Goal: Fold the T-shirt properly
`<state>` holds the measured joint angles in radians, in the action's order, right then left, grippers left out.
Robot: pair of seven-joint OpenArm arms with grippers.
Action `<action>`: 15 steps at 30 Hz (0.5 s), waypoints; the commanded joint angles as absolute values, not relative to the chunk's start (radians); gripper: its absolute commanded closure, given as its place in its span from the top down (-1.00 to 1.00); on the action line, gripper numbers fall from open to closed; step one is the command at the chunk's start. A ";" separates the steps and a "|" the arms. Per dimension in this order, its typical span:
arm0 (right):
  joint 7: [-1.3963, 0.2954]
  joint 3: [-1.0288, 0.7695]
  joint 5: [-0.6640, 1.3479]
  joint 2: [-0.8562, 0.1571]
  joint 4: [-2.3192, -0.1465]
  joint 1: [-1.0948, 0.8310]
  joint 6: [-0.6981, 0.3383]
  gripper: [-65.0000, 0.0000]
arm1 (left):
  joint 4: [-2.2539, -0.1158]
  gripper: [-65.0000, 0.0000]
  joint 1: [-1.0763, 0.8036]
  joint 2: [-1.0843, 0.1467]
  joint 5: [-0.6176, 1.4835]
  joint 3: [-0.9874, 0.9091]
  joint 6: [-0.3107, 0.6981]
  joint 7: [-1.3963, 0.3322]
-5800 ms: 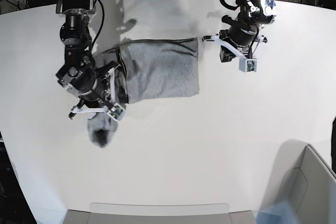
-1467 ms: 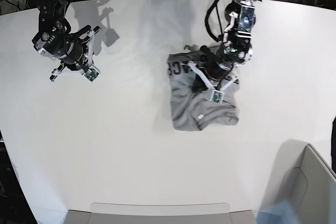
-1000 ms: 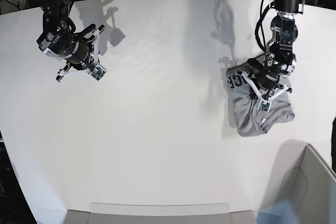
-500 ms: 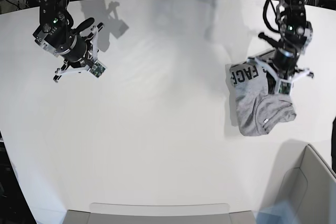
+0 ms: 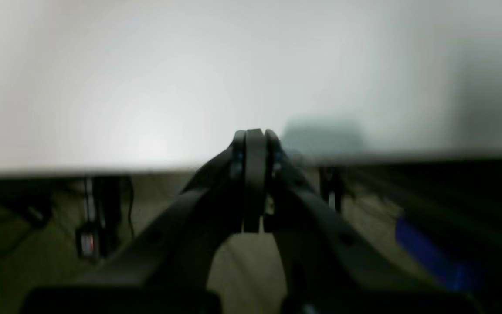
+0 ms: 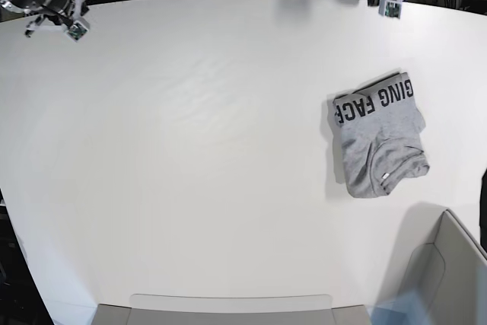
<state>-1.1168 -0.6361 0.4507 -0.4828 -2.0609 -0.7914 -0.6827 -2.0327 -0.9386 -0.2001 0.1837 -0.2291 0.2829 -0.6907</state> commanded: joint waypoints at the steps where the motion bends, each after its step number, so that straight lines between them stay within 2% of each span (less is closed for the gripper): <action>1: -1.110 -0.694 0.501 -0.509 -2.075 -0.840 -0.698 -1.00 | -2.052 -1.00 -0.980 -0.209 0.177 -0.246 0.277 -0.671; 4: -1.109 -0.797 0.576 -0.530 -2.075 -0.963 -0.698 -1.00 | -2.052 -1.00 -1.053 -0.209 0.177 -0.246 0.275 -0.671; 7: -1.107 -0.769 0.572 -0.526 -2.072 -1.032 -0.698 -1.00 | -2.046 -1.00 -1.099 -0.206 0.182 -0.232 0.275 -0.685; 10: -1.096 -0.625 0.493 -0.499 -2.072 -1.078 -0.698 -1.00 | -1.992 -1.00 -1.116 -0.186 0.177 -0.191 0.275 -0.687; 15: -0.990 -0.275 0.110 -0.443 -2.040 -1.072 -0.698 -1.00 | -1.722 -1.00 -1.050 -0.186 0.177 -0.160 0.275 -0.687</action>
